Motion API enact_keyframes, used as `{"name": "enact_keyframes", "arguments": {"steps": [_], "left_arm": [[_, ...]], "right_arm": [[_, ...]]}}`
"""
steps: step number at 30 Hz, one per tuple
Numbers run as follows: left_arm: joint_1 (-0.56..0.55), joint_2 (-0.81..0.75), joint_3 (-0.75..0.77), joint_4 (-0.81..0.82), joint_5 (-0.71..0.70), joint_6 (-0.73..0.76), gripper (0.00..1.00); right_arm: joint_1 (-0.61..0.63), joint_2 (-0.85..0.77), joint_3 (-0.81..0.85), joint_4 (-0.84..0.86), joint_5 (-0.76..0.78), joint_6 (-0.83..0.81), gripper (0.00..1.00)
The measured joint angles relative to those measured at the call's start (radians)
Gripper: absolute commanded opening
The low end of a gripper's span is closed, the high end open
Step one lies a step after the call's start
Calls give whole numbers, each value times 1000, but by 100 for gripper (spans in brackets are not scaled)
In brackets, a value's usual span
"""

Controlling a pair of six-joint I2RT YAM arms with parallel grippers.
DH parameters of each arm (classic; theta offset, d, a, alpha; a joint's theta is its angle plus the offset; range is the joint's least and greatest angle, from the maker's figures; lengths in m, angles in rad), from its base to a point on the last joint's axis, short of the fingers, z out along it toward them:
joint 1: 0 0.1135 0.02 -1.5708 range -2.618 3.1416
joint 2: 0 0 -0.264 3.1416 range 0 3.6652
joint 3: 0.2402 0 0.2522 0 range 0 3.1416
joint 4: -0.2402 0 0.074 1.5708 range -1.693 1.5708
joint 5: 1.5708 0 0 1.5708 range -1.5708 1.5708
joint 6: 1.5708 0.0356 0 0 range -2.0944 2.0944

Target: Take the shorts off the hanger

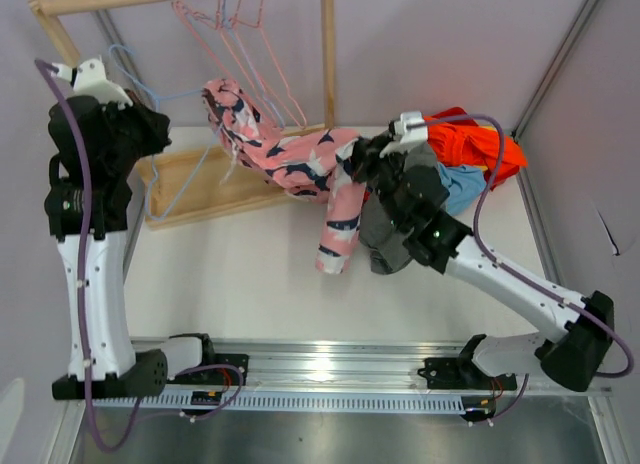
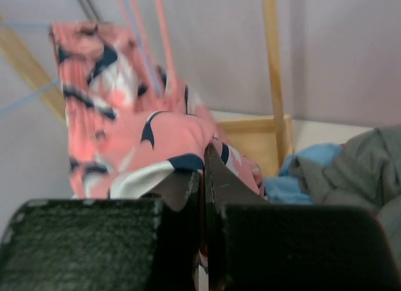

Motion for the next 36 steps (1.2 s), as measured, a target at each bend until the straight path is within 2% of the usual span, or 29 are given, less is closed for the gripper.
{"name": "enact_keyframes", "arguments": {"steps": [3,8,12,16,21,28,31,36], "left_arm": [[0,-100,-69,-37,45,-8,0],[0,-178,-64,-105,158,-25,0],[0,-211,-55,-161,198,-25,0],[-11,-240,-98,-202,172,-6,0],[-44,-249,-109,-248,98,27,0],[-154,-269,-110,-248,163,29,0],[-174,-277,-110,-248,172,35,0],[-183,-272,-92,-254,155,44,0]], "right_arm": [[-89,104,128,0,-97,16,0],[-118,291,258,-19,-214,31,0],[-123,379,272,-52,-254,34,0],[-159,390,282,-101,-254,35,0],[-344,391,403,-174,-249,63,0],[-636,457,704,-255,-257,94,0],[-696,476,759,-275,-262,103,0],[-739,494,755,-293,-274,121,0]]}}
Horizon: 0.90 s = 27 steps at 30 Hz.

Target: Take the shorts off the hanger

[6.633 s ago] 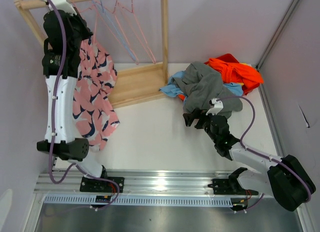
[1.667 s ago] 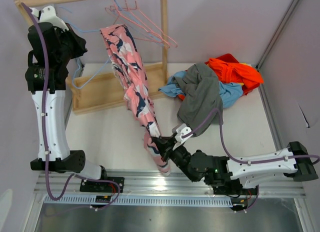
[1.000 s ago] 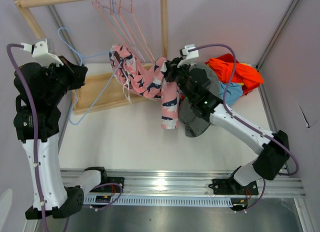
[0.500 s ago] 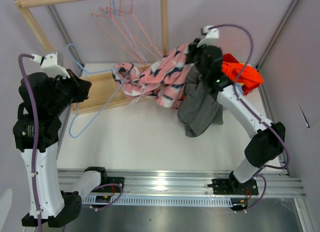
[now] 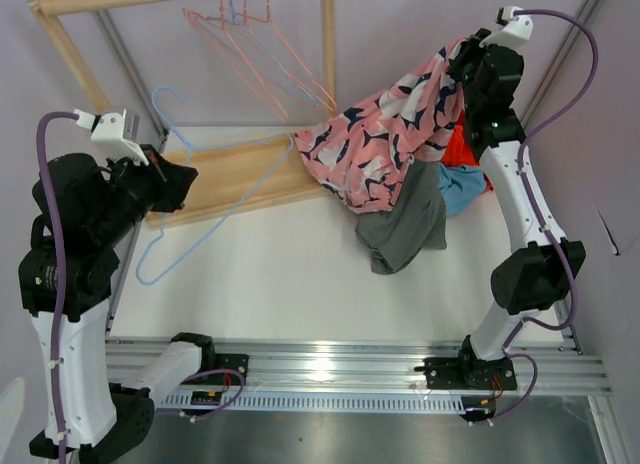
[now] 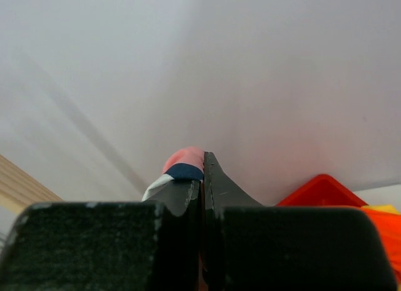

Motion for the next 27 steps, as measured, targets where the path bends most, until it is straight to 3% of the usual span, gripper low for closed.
{"name": "enact_keyframes", "arguments": {"steps": [2,3,4,5,6,10,14,19,22,27], "left_arm": [[-2,15,24,-10,-42,11,0],[-3,26,38,-14,-75,19,0],[-4,39,52,-16,-120,28,0],[-4,58,69,-18,-175,39,0],[-4,82,92,-21,-232,46,0],[-4,241,237,-22,-456,72,0],[8,394,311,45,-583,81,0],[58,635,551,68,-630,87,0],[79,744,679,101,-648,98,0],[87,789,704,144,-674,122,0]], "right_arm": [[-6,-1,-39,11,0,13,0],[-8,-6,-68,19,1,19,9],[-10,-15,-110,26,1,32,59],[-11,-24,-161,36,2,51,90],[-11,-40,-233,49,3,64,99],[2,-105,-510,30,32,134,99],[46,-209,-769,33,57,195,99],[300,-491,-1076,54,153,209,99],[507,-700,-1265,185,169,206,99],[563,-830,-1508,334,147,220,99]]}}
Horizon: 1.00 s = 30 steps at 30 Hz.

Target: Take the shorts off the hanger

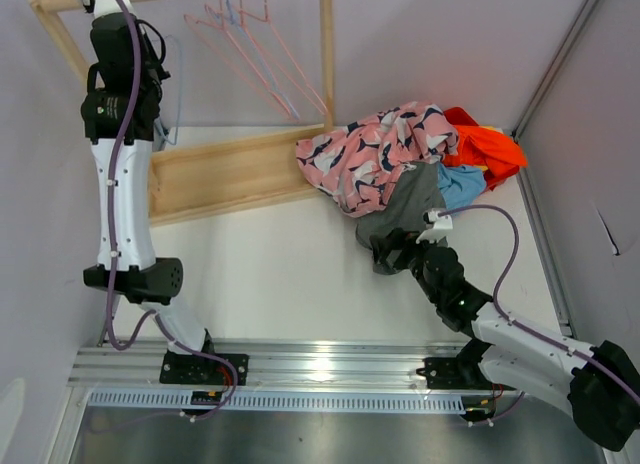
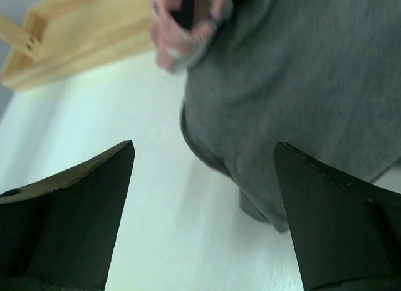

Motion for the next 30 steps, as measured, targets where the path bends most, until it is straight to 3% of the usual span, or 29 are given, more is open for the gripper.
{"name": "enact_keyframes", "arguments": {"steps": [4,11,22,23,25,26,28,29,30], "left_arm": [[11,37,22,88,1,13,0],[18,143,68,202,11,27,0],[65,201,76,211,84,6,2],[69,195,60,212,87,1,12],[73,166,-1,229,91,-5,20],[74,143,-45,224,100,-9,39],[74,87,-151,227,119,-9,63],[74,55,-205,225,129,-14,72],[73,27,-249,219,135,-23,73]], "right_arm": [[-10,-6,-95,31,-59,5,100],[-43,24,-99,119,-151,12,99],[-48,32,-99,151,-182,16,99],[-48,37,-99,151,-182,16,99],[-48,41,-99,151,-182,16,99],[-48,41,-99,151,-182,16,100],[-48,41,-99,151,-181,16,100],[-48,41,-99,151,-181,16,99],[-48,41,-99,151,-181,16,100]]}}
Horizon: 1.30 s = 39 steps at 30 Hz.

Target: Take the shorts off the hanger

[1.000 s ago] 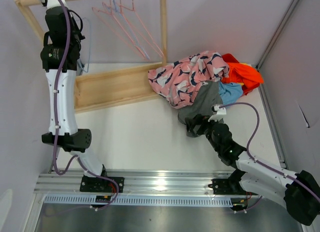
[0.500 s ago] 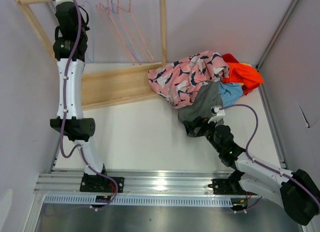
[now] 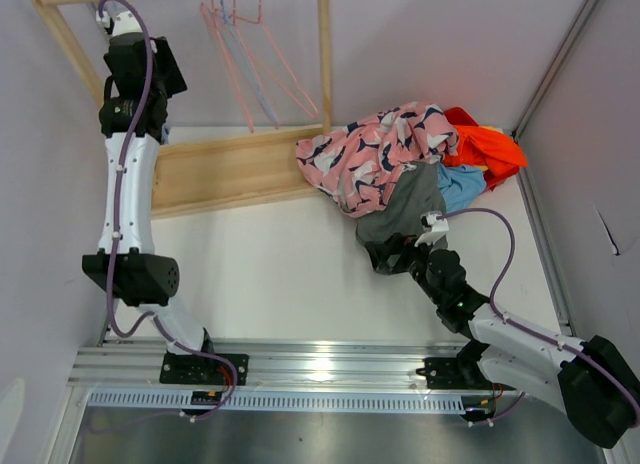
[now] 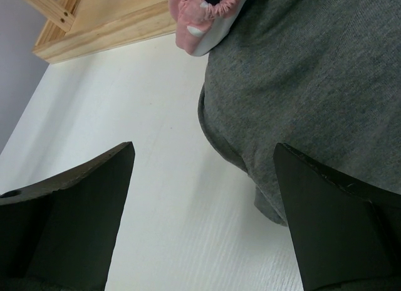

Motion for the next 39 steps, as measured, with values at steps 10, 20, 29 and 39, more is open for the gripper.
{"name": "enact_keyframes", "arguments": {"steps": [10,20,29,39], "left_arm": [[-1,-449,-439,-2,83,-14,99],[-1,-1139,-1000,15,274,-40,99],[-2,-1307,-1067,-4,388,-64,99],[-4,-1291,-1067,-14,368,-64,99]], "right_arm": [[98,-71,190,-262,83,-21,99],[196,-226,797,-689,185,-158,99],[196,-384,998,-834,188,-237,99],[196,-411,952,-919,195,-257,99]]}}
